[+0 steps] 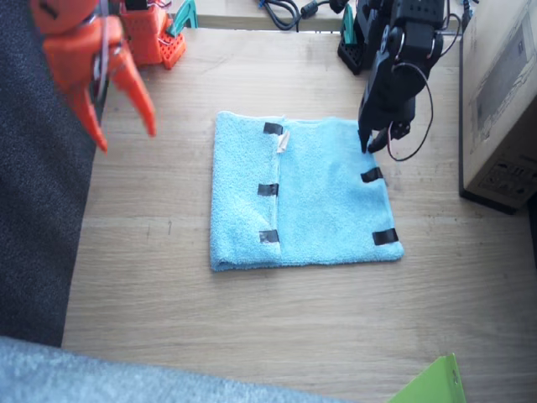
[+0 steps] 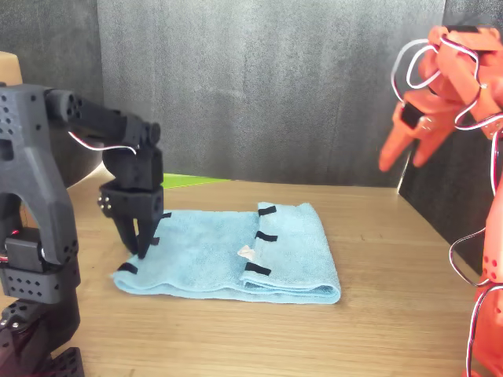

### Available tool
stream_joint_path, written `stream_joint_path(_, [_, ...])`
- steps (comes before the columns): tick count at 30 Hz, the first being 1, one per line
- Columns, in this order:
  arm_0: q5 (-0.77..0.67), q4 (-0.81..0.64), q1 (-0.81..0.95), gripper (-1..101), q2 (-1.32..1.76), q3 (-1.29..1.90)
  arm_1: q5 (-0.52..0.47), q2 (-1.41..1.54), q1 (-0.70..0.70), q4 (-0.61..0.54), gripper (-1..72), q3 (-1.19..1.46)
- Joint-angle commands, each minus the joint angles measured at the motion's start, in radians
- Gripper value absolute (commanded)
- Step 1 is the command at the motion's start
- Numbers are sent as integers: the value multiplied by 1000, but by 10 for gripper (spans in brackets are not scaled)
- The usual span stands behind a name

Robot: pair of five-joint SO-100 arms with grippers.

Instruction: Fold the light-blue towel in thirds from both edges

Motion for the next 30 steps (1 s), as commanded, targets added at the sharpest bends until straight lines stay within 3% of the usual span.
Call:
stream_joint_path(1, [26, 54, -3, -2, 80, -58, -11, 138, -15, -58, 359, 101])
stream_joint_path(10, [55, 155, -66, -2, 104, -176, -9, 249, -21, -167, 356, 351])
stream_joint_path(30, [58, 373, -299, -2, -78, -588, 3, 322, -29, -196, 360, 482])
